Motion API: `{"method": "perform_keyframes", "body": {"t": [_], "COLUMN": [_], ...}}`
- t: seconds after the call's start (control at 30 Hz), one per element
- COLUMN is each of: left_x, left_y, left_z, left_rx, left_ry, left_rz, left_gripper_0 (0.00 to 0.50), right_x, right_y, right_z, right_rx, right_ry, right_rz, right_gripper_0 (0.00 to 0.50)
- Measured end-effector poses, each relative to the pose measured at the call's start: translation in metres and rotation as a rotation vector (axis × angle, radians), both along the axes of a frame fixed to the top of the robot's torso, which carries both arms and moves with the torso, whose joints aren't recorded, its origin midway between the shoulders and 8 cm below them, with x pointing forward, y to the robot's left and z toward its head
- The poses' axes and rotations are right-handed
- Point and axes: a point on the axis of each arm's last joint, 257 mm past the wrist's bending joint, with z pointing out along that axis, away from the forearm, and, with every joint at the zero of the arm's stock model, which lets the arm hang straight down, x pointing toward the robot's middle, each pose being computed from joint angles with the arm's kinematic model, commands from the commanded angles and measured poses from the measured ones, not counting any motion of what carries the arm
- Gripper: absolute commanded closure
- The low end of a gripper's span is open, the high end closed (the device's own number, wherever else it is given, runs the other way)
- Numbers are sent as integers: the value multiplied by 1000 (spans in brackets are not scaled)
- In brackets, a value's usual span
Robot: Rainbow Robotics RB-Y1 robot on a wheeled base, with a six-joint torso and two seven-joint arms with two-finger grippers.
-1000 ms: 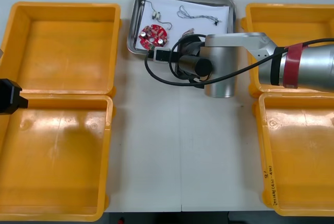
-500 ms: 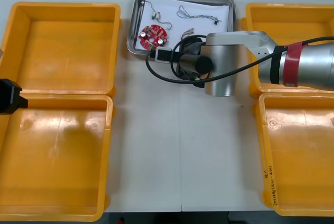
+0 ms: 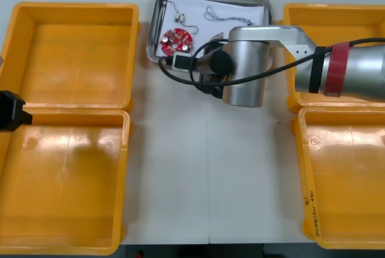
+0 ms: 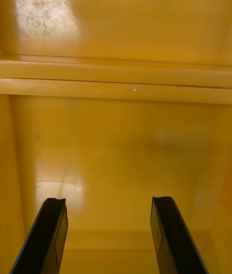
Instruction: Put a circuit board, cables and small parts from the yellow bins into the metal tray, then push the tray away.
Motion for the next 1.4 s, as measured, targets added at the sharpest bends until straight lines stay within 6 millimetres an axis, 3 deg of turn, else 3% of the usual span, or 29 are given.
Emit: {"method": "perform_keyframes", "body": {"t": [0.17, 0.33, 0.53, 0.7, 1.03, 1.4], "left_x": [0, 0, 0, 0, 0, 0], "left_y": [0, 0, 0, 0, 0, 0], "left_z": [0, 0, 0, 0, 0, 0], "left_rx": [0, 0, 0, 0, 0, 0], "left_ry": [0, 0, 0, 0, 0, 0], "left_rz": [0, 0, 0, 0, 0, 0], "left_gripper_0": [0, 0, 0, 0, 0, 0], "right_x": [-18, -52, -95, -118, -152, -176], "right_y": [6, 15, 26, 21, -31, -142], "right_z": [3, -2, 8, 19, 31, 56], "right_rx": [-23, -21, -4, 64, 262, 469], "right_ry": [23, 115, 170, 222, 370, 450], "right_rz": [-7, -22, -25, -70, -256, -559], "right_gripper_0": [0, 0, 0, 0, 0, 0]}}
